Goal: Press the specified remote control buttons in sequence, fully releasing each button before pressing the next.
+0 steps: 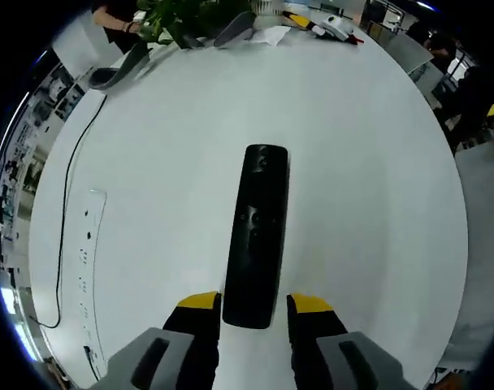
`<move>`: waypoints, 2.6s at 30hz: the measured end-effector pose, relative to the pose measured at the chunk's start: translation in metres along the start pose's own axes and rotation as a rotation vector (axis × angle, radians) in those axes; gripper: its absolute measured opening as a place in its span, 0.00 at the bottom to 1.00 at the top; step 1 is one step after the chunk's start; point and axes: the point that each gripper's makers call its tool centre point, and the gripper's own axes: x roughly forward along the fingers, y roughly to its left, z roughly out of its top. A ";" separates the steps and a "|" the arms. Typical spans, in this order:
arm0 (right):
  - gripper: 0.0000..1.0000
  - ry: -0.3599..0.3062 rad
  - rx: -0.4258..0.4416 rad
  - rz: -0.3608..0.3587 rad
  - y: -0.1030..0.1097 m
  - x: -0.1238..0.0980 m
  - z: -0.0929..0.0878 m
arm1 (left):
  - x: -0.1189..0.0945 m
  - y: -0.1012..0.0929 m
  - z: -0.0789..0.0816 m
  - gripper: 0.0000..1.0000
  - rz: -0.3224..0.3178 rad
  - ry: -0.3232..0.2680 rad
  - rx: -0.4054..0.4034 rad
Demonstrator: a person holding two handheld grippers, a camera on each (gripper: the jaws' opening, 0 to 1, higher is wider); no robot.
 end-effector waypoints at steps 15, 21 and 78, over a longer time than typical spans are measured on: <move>0.21 0.006 -0.009 -0.007 0.000 -0.001 -0.001 | 0.001 0.000 0.002 0.25 -0.010 0.010 -0.040; 0.20 0.013 -0.018 -0.004 0.001 -0.001 -0.001 | 0.001 -0.003 0.002 0.24 -0.013 0.012 -0.002; 0.12 0.016 -0.050 0.046 0.010 0.000 -0.002 | -0.002 -0.145 -0.003 0.24 0.006 -0.045 -0.083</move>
